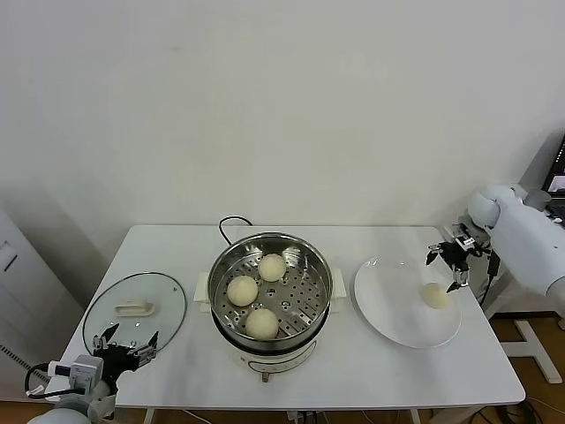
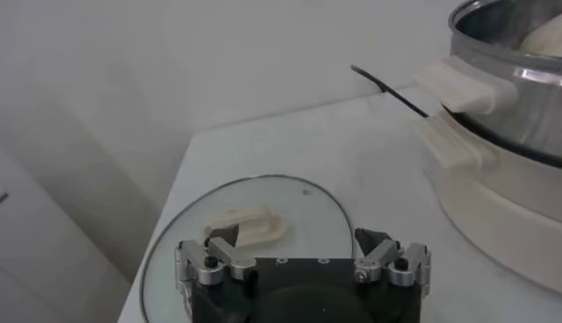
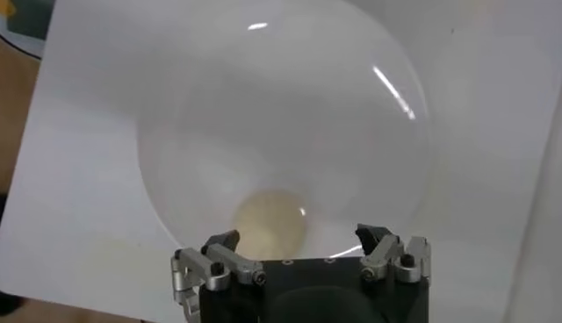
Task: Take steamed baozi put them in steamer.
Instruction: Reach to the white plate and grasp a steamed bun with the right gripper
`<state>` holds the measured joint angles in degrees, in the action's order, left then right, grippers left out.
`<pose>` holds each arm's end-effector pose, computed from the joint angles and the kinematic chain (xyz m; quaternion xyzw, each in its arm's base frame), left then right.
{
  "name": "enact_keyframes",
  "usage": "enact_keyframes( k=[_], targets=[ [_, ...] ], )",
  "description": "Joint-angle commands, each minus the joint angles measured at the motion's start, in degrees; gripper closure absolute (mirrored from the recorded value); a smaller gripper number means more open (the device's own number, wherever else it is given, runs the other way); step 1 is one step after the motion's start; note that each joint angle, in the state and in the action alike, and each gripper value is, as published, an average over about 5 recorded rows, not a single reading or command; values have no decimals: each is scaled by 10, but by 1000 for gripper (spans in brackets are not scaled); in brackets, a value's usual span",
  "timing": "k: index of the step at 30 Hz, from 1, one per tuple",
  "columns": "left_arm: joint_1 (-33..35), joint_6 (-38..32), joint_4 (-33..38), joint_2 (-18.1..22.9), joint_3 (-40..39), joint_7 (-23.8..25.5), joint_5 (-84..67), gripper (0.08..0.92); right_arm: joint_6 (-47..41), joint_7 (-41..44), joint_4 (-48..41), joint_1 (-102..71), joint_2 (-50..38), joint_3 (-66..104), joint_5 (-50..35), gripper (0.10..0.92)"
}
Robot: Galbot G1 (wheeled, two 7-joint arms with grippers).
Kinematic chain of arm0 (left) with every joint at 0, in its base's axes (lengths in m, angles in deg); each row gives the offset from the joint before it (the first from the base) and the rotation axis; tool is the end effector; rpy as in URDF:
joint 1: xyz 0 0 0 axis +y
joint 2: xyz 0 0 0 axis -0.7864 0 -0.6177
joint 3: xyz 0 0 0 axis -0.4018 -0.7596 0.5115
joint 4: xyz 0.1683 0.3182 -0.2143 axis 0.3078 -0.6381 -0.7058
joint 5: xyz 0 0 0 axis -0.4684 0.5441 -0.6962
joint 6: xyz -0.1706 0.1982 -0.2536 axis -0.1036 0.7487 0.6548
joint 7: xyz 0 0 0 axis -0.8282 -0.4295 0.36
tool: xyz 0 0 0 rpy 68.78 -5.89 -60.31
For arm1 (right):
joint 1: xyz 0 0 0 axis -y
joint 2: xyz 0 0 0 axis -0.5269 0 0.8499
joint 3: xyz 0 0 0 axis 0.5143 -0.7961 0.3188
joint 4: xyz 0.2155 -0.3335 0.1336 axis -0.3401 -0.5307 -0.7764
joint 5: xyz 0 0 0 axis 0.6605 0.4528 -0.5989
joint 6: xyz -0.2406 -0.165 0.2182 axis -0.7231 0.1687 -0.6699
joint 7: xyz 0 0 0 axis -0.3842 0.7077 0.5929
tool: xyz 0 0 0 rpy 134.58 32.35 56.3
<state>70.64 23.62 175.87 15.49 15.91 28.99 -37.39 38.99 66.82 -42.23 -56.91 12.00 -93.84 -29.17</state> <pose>0.1669 0.1492 -0.3147 -0.0140 -0.9580 -0.1173 0.2612 0.6420 -0.3216 -0.2026 0.5540 -0.4699 0.5604 0.3978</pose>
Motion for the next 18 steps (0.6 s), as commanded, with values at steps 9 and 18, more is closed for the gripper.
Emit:
enact_keyframes(
  k=[9, 18],
  targets=[
    [0, -1, -4, 1, -3, 0, 2, 177, 17, -39, -61, -56, 33, 84, 102, 203],
    [1, -2, -3, 4, -5, 0, 3, 177, 18, -46, -74, -64, 45, 113, 125, 341]
  ],
)
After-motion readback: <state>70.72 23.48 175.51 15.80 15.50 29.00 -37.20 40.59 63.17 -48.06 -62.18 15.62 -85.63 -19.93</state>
